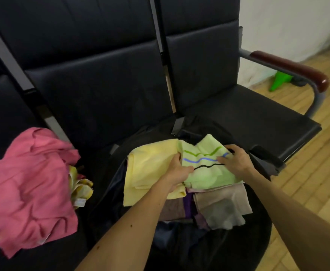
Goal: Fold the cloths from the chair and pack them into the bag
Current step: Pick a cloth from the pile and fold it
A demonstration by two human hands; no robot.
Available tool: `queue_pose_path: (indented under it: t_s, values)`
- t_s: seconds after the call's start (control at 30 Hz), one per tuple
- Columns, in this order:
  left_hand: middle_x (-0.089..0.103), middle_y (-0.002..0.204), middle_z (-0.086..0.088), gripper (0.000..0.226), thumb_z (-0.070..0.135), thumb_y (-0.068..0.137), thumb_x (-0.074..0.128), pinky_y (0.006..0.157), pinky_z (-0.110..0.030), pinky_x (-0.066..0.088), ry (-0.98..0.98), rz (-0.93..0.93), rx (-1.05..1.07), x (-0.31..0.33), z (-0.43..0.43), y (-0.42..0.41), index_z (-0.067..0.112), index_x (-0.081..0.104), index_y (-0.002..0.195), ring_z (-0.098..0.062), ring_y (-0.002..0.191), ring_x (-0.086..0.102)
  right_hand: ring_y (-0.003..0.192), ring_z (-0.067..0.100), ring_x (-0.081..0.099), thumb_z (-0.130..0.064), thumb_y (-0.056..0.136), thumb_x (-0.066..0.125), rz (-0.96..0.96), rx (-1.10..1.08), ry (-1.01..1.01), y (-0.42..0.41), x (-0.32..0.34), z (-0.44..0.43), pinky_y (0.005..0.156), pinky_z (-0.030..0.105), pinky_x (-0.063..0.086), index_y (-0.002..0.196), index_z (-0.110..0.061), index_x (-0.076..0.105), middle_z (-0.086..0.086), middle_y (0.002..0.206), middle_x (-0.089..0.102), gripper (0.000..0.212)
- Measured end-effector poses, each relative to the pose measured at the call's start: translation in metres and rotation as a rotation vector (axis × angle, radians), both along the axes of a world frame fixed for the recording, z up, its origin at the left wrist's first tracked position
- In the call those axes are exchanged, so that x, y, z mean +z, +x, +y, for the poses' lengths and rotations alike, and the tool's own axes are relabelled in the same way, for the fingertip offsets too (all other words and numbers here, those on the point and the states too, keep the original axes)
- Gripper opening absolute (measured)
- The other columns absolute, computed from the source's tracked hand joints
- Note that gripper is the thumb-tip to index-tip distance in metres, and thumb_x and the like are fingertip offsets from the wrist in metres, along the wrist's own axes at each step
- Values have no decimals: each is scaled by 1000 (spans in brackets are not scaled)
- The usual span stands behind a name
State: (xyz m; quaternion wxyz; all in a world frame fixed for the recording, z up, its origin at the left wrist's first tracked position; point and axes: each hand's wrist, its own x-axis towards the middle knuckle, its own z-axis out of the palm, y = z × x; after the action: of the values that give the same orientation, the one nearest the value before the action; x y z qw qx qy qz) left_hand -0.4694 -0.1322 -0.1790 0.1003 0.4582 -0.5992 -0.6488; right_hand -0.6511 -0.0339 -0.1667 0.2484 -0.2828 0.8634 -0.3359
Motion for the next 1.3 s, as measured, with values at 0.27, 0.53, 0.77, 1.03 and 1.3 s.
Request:
queue_pose_path:
  t_s: [0.27, 0.53, 0.77, 1.03, 1.3]
  values:
    - [63, 112, -10, 52, 9, 93, 63, 80, -36, 61, 44, 3, 57, 44, -1, 54, 21, 39, 138, -21, 94, 67, 117, 36, 55, -36, 89, 68, 166, 26, 141, 51, 38, 17, 95, 45, 46, 141, -13, 41, 16, 130, 58, 63]
    - [69, 78, -8, 13, 4, 92, 65, 52, -27, 51, -357, 118, 350, 124, 19, 287, 9, 64, 104, -15, 61, 66, 133, 22, 43, -26, 87, 72, -11, 408, -283, 306, 70, 8, 111, 30, 31, 146, -11, 37, 6, 144, 45, 70]
    - [69, 66, 2, 17, 7, 84, 76, 57, -23, 49, -421, -423, 607, 56, 81, 528, 20, 67, 77, -6, 54, 61, 107, 15, 61, -30, 83, 74, -215, 789, -28, 515, 25, -3, 93, 31, 49, 126, -22, 54, -4, 118, 60, 49]
    - [65, 120, 3, 36, 40, 86, 71, 99, -27, 45, -317, -839, 335, -12, 108, 582, 27, 65, 120, -15, 111, 60, 96, 9, 64, -29, 82, 78, -407, 839, 350, 606, -40, -4, 89, 29, 54, 118, -22, 63, -9, 101, 67, 40]
    - [61, 128, -2, 35, 39, 97, 56, 100, -31, 43, -459, -961, 121, -18, 95, 568, 21, 58, 127, -20, 117, 58, 75, 14, 68, -25, 91, 62, -422, 734, 219, 639, -53, -10, 70, 32, 55, 78, -22, 74, -1, 80, 72, 18]
